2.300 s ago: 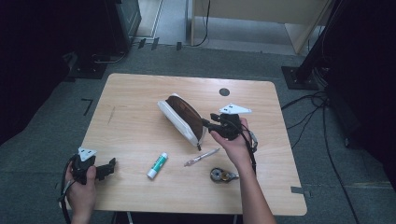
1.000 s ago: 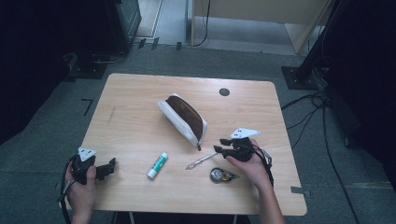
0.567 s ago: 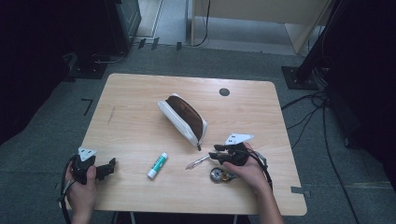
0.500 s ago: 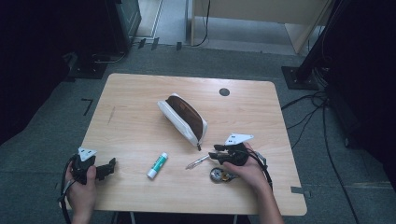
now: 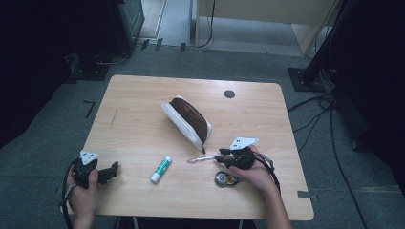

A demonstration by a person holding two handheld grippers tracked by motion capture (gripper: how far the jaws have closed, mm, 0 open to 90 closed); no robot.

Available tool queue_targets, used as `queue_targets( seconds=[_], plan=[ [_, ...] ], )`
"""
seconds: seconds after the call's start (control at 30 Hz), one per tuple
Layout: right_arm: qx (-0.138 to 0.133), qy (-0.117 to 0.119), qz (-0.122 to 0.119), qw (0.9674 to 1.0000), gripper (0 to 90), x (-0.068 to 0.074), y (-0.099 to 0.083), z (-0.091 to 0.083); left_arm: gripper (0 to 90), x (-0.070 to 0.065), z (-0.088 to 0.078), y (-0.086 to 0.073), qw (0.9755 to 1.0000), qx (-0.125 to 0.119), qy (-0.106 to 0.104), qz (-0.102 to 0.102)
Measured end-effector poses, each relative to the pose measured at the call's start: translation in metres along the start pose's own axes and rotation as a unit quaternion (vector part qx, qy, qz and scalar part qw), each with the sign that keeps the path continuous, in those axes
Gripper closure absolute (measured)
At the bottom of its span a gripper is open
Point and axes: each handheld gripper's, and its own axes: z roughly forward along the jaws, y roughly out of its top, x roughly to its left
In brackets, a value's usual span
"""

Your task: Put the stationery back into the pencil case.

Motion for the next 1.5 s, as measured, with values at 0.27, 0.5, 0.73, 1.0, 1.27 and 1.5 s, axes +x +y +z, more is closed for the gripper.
queue_targets(
  seconds=[0.27,0.5,0.73,1.0,1.27,1.5],
  plan=[
    [0.014,0.002,-0.025,0.9996,70.6,0.001,-0.001,-0.004,8.4,0.000,0.000,0.000,1.0000,0.000,0.000,0.000],
    [0.024,0.007,-0.033,0.9991,79.3,0.005,0.000,-0.005,8.5,0.000,0.000,0.000,1.0000,0.000,0.000,0.000],
    [0.025,0.023,-0.033,0.9989,74.3,0.008,0.003,0.000,8.4,0.000,0.000,0.000,1.0000,0.000,0.000,0.000],
    [0.033,0.025,-0.045,0.9981,77.4,0.014,0.008,0.006,8.4,0.000,0.000,0.000,1.0000,-0.001,0.000,-0.001],
    [0.047,0.012,-0.080,0.9956,80.9,0.025,0.012,0.007,8.4,-0.001,0.001,0.000,1.0000,-0.001,-0.001,0.002],
    [0.024,0.016,-0.079,0.9964,81.0,0.027,0.017,0.000,8.4,-0.002,0.001,0.001,1.0000,-0.001,-0.001,0.001]
  ],
)
